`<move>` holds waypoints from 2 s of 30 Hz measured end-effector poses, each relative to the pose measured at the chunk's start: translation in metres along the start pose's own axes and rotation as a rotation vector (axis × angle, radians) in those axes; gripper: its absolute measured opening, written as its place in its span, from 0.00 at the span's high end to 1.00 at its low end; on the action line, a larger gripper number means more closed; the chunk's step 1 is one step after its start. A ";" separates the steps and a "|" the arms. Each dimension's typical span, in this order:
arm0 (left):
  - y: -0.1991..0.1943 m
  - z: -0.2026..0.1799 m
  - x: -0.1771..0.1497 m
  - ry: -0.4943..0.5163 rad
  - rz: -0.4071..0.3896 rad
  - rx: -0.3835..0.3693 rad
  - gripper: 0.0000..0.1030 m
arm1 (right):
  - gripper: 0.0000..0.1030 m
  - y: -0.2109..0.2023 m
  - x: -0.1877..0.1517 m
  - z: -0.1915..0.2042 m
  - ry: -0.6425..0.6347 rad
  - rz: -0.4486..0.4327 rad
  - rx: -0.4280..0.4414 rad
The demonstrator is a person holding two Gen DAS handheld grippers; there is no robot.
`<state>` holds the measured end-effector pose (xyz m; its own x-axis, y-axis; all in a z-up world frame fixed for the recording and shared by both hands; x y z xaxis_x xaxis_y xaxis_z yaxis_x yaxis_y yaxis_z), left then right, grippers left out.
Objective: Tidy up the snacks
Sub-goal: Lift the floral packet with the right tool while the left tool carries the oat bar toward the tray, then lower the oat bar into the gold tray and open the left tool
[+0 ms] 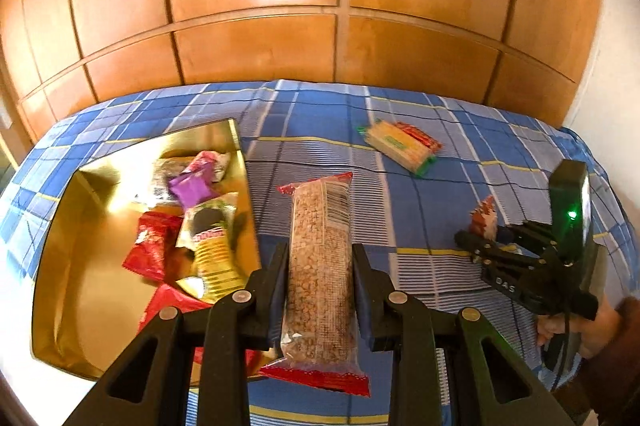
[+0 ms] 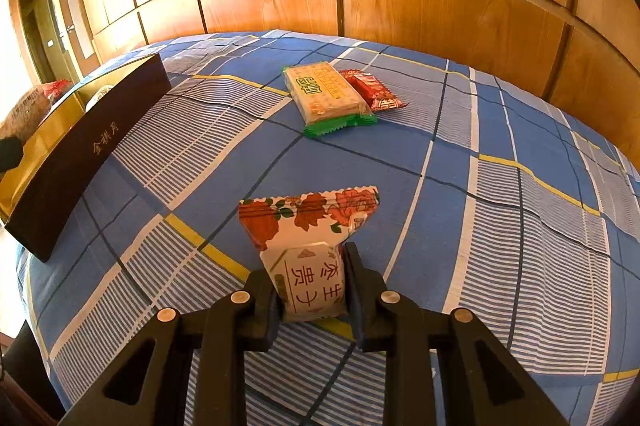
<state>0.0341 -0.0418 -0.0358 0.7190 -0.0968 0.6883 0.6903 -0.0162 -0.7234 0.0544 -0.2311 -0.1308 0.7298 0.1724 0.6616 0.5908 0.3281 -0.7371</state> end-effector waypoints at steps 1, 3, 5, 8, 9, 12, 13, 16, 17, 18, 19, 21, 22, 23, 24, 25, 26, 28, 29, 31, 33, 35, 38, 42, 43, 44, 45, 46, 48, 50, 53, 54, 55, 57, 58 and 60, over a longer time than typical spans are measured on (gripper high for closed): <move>0.001 0.004 -0.001 -0.009 0.003 0.005 0.71 | 0.74 0.000 0.000 0.000 -0.002 0.000 -0.002; 0.001 0.010 -0.002 -0.018 0.006 0.013 0.71 | 0.74 0.000 0.000 0.000 -0.004 0.000 -0.007; 0.001 0.016 -0.004 -0.029 0.010 0.014 0.71 | 0.74 0.000 0.000 0.001 -0.006 0.001 -0.011; 0.001 0.030 -0.006 -0.064 0.026 0.011 0.71 | 0.74 0.000 0.001 0.003 -0.008 0.000 -0.017; 0.001 0.035 -0.007 -0.075 0.028 0.013 0.71 | 0.74 0.001 0.001 0.003 -0.009 0.000 -0.017; -0.002 0.063 -0.007 -0.140 0.036 0.025 0.71 | 0.74 0.001 0.001 0.003 -0.010 0.000 -0.021; -0.002 0.075 -0.007 -0.170 0.041 0.031 0.71 | 0.74 0.001 0.001 0.002 -0.008 -0.001 -0.020; -0.004 0.113 -0.008 -0.251 0.047 0.078 0.71 | 0.74 0.000 0.001 0.002 -0.007 -0.002 -0.018; -0.003 0.124 -0.008 -0.279 0.053 0.090 0.71 | 0.74 0.000 0.001 0.002 -0.008 -0.002 -0.019; -0.002 0.136 -0.009 -0.309 0.061 0.100 0.71 | 0.74 0.000 0.001 0.002 -0.008 -0.003 -0.019; 0.001 0.153 -0.010 -0.351 0.076 0.117 0.71 | 0.74 0.000 0.001 0.002 -0.007 -0.004 -0.017; 0.005 0.174 -0.011 -0.395 0.093 0.140 0.71 | 0.74 0.000 0.000 0.001 -0.005 -0.004 -0.015; 0.007 0.182 -0.011 -0.412 0.097 0.144 0.71 | 0.74 0.000 0.000 0.002 -0.006 -0.005 -0.017; 0.009 0.187 -0.011 -0.425 0.103 0.147 0.71 | 0.74 0.000 0.000 0.002 -0.007 -0.005 -0.018; 0.012 0.193 -0.011 -0.437 0.109 0.148 0.71 | 0.74 0.000 0.000 0.002 -0.007 -0.005 -0.017; 0.016 0.198 -0.009 -0.447 0.119 0.147 0.71 | 0.74 0.000 0.000 0.001 -0.005 -0.006 -0.016; 0.021 0.203 -0.008 -0.456 0.128 0.150 0.71 | 0.74 0.000 0.000 0.001 -0.004 -0.006 -0.015; 0.032 0.208 0.000 -0.442 0.136 0.160 0.71 | 0.74 0.000 0.000 0.001 -0.006 -0.006 -0.015; 0.037 0.210 0.004 -0.436 0.139 0.167 0.71 | 0.74 0.000 0.000 0.001 -0.006 -0.007 -0.016; 0.052 0.215 0.014 -0.425 0.157 0.166 0.71 | 0.74 0.000 0.000 0.001 -0.005 -0.007 -0.015; 0.066 0.219 0.023 -0.413 0.168 0.174 0.71 | 0.74 0.000 0.000 0.001 -0.006 -0.007 -0.014; 0.079 0.220 0.031 -0.392 0.178 0.186 0.71 | 0.74 0.000 0.000 0.000 -0.003 -0.007 -0.013; 0.103 0.221 0.043 -0.369 0.201 0.194 0.71 | 0.74 0.001 0.000 0.000 -0.002 -0.007 -0.014; 0.131 0.219 0.052 -0.332 0.218 0.209 0.70 | 0.75 0.001 0.000 0.000 0.000 -0.008 -0.014; 0.135 0.219 0.052 -0.330 0.220 0.211 0.69 | 0.75 0.001 0.000 0.000 0.000 -0.009 -0.015; 0.138 0.219 0.053 -0.333 0.223 0.218 0.69 | 0.75 0.001 0.000 0.000 -0.001 -0.008 -0.014; 0.138 0.219 0.053 -0.336 0.222 0.220 0.68 | 0.75 0.001 0.000 0.000 -0.001 -0.008 -0.014; 0.137 0.218 0.053 -0.339 0.218 0.219 0.68 | 0.75 0.001 0.000 0.000 0.000 -0.009 -0.014; 0.131 0.216 0.052 -0.337 0.202 0.232 0.68 | 0.75 0.001 0.000 -0.001 0.000 -0.008 -0.013; 0.121 0.214 0.048 -0.348 0.187 0.253 0.68 | 0.75 0.001 0.000 -0.001 0.003 -0.009 -0.011; 0.102 0.207 0.041 -0.356 0.156 0.284 0.68 | 0.75 0.001 -0.001 -0.001 0.002 -0.010 -0.015; 0.095 0.204 0.038 -0.351 0.145 0.290 0.68 | 0.75 0.001 -0.001 0.000 0.003 -0.010 -0.017; 0.089 0.199 0.035 -0.344 0.135 0.290 0.68 | 0.75 0.001 -0.001 0.000 0.003 -0.011 -0.017; 0.079 0.190 0.031 -0.328 0.117 0.287 0.68 | 0.75 0.001 -0.001 0.000 0.003 -0.011 -0.019; 0.071 0.183 0.027 -0.316 0.102 0.288 0.68 | 0.75 0.001 -0.001 0.000 0.002 -0.011 -0.020; 0.062 0.173 0.023 -0.296 0.084 0.282 0.68 | 0.75 0.000 -0.001 0.001 0.001 -0.011 -0.024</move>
<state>0.1073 0.1272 -0.0551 0.7381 0.2044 0.6430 0.5936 0.2564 -0.7628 0.0537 -0.2301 -0.1315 0.7232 0.1679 0.6700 0.6073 0.3074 -0.7326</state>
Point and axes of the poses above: each gripper's, at about its wrist camera, not at the fingertips, and y roughly the way its jaws point, z to its left, x to its top, the point moved 3 cm from there along y, roughly the way its jaws point, and after that the axes turned 7 degrees about x, right-handed, at the moved point
